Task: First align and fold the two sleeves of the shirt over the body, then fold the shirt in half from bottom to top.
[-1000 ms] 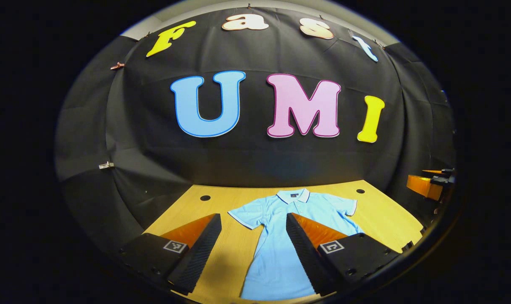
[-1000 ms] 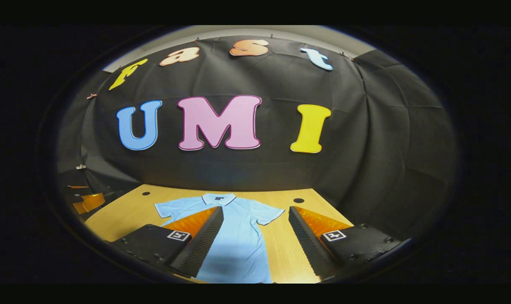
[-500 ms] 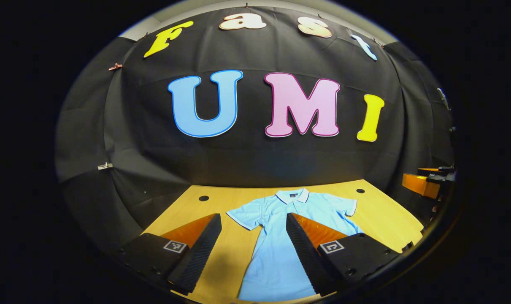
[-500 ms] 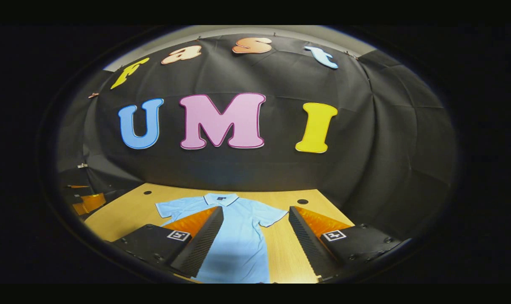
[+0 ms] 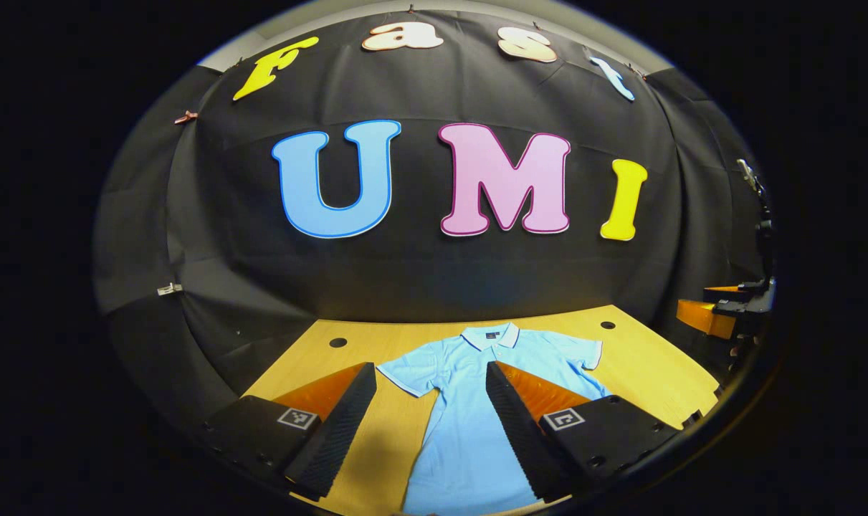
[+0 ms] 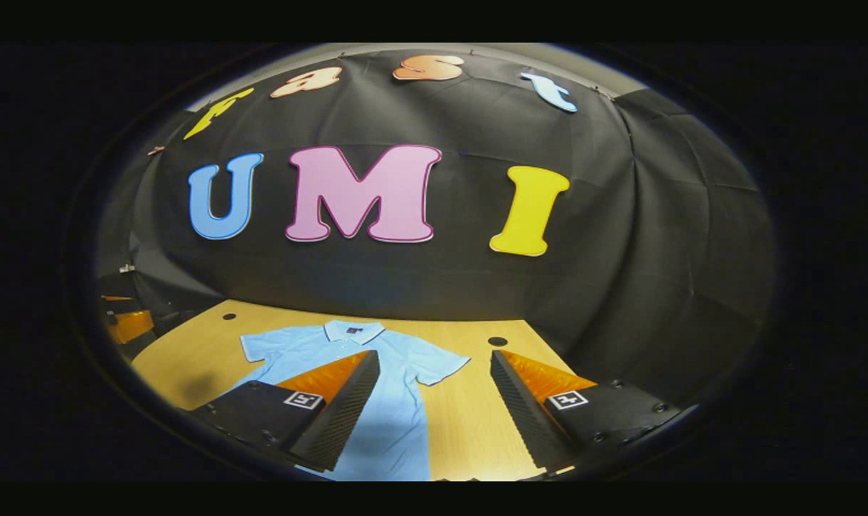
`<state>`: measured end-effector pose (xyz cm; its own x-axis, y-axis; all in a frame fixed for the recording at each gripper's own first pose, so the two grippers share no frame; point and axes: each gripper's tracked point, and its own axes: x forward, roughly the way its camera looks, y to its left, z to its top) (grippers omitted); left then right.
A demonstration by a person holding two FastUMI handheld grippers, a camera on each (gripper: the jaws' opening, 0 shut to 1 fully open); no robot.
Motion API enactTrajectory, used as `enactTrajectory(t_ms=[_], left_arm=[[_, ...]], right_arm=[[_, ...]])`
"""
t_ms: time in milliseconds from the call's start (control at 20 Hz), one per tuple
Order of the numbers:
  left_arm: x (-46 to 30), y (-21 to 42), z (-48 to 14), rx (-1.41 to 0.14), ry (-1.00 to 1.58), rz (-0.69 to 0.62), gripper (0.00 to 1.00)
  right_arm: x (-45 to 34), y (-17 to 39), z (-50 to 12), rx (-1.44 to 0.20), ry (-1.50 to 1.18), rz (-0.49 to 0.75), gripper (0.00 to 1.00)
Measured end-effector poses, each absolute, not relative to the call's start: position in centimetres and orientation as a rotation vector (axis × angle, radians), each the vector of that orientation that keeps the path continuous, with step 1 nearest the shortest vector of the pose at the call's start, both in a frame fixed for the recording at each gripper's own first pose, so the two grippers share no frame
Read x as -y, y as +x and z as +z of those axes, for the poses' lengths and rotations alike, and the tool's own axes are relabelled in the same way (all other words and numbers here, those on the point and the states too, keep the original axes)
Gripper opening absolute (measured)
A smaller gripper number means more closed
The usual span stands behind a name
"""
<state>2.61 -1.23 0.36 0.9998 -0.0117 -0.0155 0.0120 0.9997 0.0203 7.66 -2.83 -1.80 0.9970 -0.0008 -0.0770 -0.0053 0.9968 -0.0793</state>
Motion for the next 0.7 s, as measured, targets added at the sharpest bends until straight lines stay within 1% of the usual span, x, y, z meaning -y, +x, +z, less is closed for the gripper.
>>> enactTrajectory(t_ms=[100, 300, 400, 450, 500, 700], left_arm=[[0.9, 3.2, 0.1, -0.029, 0.017, -0.002, 0.98], [0.5, 4.2, -0.7, -0.072, 0.029, 0.018, 0.98], [0.2, 4.9, -1.3, -0.087, 0.053, 0.037, 0.98], [0.1, 5.3, -2.1, -0.103, 0.063, 0.048, 0.98], [0.1, 5.6, -2.5, -0.115, 0.063, 0.052, 0.98], [1.2, 7.4, -3.7, -0.154, 0.032, 0.054, 0.99]], right_arm=[[3.4, 10.4, -2.7, -0.111, -0.092, 0.002, 0.97], [4.1, 17.7, -4.5, -0.157, -0.106, 0.019, 0.98], [5.1, 21.7, -5.4, -0.161, -0.096, -0.007, 0.97], [5.4, 23.7, -6.3, -0.181, -0.093, -0.011, 0.99], [5.7, 25.6, -7.5, -0.205, -0.094, -0.012, 0.97], [7.2, 31.8, -13.3, -0.342, -0.103, -0.031, 0.97]])
